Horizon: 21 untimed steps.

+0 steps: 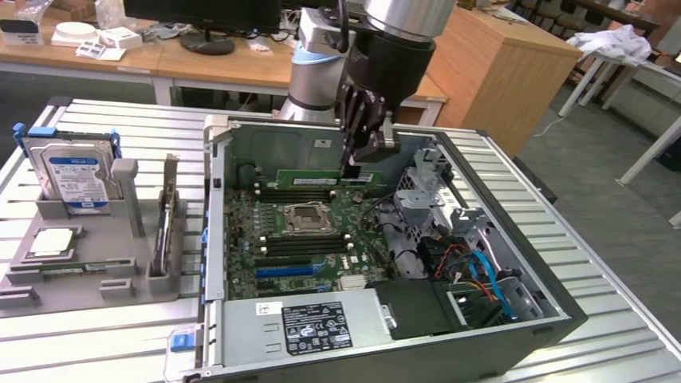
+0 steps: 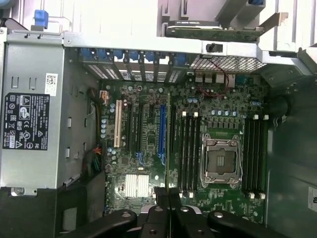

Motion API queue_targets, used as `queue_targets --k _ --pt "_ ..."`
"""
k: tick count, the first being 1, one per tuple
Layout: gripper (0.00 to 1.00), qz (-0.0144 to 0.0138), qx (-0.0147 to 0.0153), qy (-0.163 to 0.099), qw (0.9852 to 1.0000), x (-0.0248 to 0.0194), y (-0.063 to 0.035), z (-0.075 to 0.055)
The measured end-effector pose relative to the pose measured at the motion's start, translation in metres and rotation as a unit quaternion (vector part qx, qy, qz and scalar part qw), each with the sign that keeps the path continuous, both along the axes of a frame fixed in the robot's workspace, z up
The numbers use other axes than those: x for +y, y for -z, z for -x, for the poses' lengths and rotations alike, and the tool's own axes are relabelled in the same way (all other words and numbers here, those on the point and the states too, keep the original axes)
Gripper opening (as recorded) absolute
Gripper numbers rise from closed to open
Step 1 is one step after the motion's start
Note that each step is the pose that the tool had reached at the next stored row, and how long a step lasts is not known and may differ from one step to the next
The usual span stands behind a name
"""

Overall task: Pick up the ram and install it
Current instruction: 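Pick up the ram and move it above insertion slot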

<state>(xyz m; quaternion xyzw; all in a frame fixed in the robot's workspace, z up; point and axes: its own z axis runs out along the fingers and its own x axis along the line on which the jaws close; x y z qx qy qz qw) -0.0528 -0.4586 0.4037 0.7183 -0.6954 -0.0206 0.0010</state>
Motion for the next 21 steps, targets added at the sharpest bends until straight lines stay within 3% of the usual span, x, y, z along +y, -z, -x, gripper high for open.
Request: queue_targets --k 10,21 --pt "0.12 -0.0001 -0.0003 0.000 1.0000 0.0157 0.0009 0.000" --pt "0.12 -0.0011 -0.0011 0.000 1.0000 0.0368 0.0028 0.000"
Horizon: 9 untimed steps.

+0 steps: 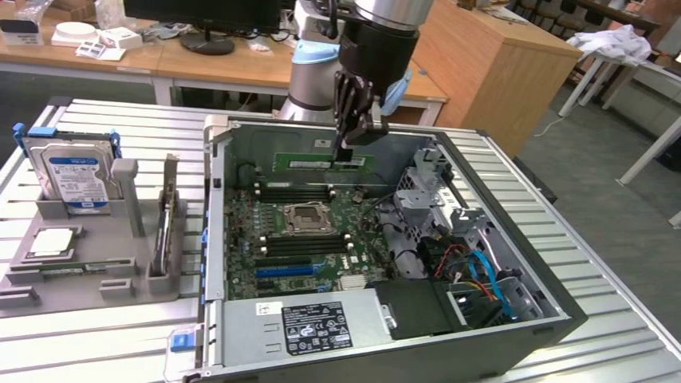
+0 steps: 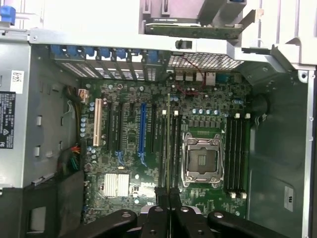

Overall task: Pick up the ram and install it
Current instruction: 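Pick up the ram and move it above insertion slot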

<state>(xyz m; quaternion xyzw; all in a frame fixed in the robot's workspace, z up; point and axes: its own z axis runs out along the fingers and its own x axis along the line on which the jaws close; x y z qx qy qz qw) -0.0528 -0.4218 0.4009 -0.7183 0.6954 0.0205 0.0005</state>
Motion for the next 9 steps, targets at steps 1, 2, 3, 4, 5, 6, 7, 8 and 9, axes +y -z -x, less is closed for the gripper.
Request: queue_targets --k 1,2,3,4,5,6,7,8,9 --pt "0.12 -0.0001 -0.0001 0.000 1.0000 0.0018 0.0002 0.0000" --pt "0.12 -0.0003 -0.0002 0.000 1.0000 0.0036 0.0004 0.0000" --pt "0.12 -0.0005 -0.0003 0.000 1.0000 0.0054 0.0006 0.0000" --pt "0.12 -0.0006 -0.0003 0.000 1.0000 0.0072 0.0007 0.0000" --pt "0.12 -0.0006 -0.0004 0.000 1.0000 0.0086 0.0008 0.0000" --pt "0.12 -0.0006 -0.0004 0.000 1.0000 0.0093 0.0009 0.0000" --pt "0.12 -0.0007 -0.0004 0.000 1.0000 0.0095 0.0009 -0.0001" --pt "0.12 -0.0007 -0.0004 0.000 1.0000 0.0095 0.0009 -0.0001" --pt "0.12 -0.0007 -0.0004 0.000 1.0000 0.0095 0.0009 0.0000"
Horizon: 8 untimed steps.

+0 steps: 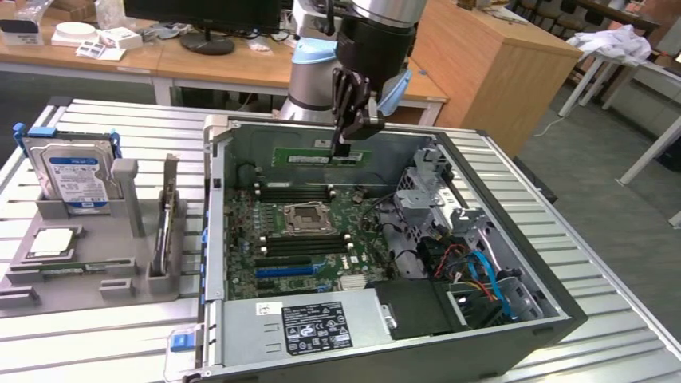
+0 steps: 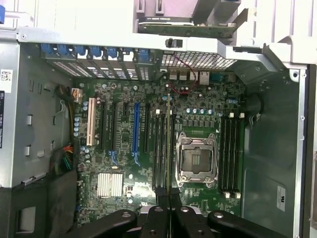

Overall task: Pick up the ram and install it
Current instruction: 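Pick up the ram and move it above insertion slot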

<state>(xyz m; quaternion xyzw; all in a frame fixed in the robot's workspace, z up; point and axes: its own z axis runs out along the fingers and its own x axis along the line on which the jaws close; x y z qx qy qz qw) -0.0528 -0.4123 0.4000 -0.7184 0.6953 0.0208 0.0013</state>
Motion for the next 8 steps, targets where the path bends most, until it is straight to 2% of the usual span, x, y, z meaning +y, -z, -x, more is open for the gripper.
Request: queue_targets --k 8 --pt "0.12 0.0000 -0.0002 0.000 1.0000 0.0001 0.0031 0.0000"
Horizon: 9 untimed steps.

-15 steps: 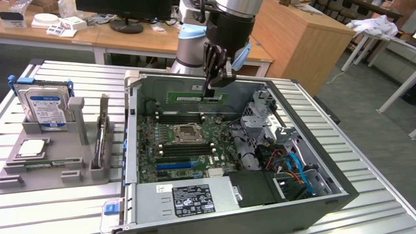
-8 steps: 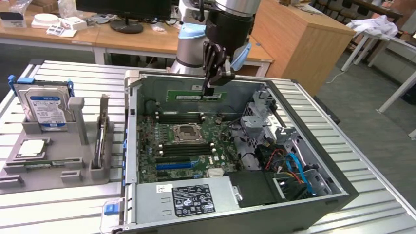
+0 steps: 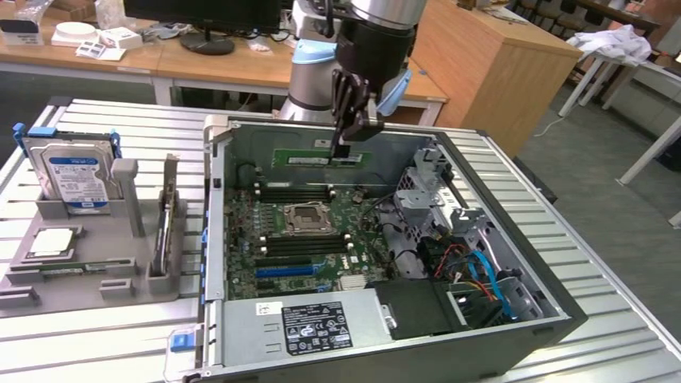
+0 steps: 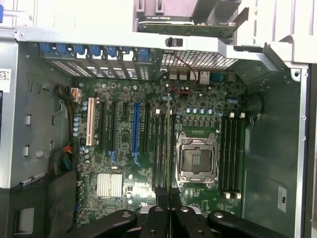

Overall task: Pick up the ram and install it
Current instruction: 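Pick up the ram and move it above insertion slot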

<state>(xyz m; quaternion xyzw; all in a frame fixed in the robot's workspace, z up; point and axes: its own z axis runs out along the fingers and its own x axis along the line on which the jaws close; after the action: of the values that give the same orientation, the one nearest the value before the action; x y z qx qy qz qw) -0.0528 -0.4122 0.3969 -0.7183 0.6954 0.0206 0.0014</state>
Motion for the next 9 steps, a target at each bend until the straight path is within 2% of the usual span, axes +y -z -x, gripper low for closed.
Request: queue_targets --k 9 --pt "0.12 0.0001 -0.0001 0.000 1.0000 -0.0001 0.0114 0.000"
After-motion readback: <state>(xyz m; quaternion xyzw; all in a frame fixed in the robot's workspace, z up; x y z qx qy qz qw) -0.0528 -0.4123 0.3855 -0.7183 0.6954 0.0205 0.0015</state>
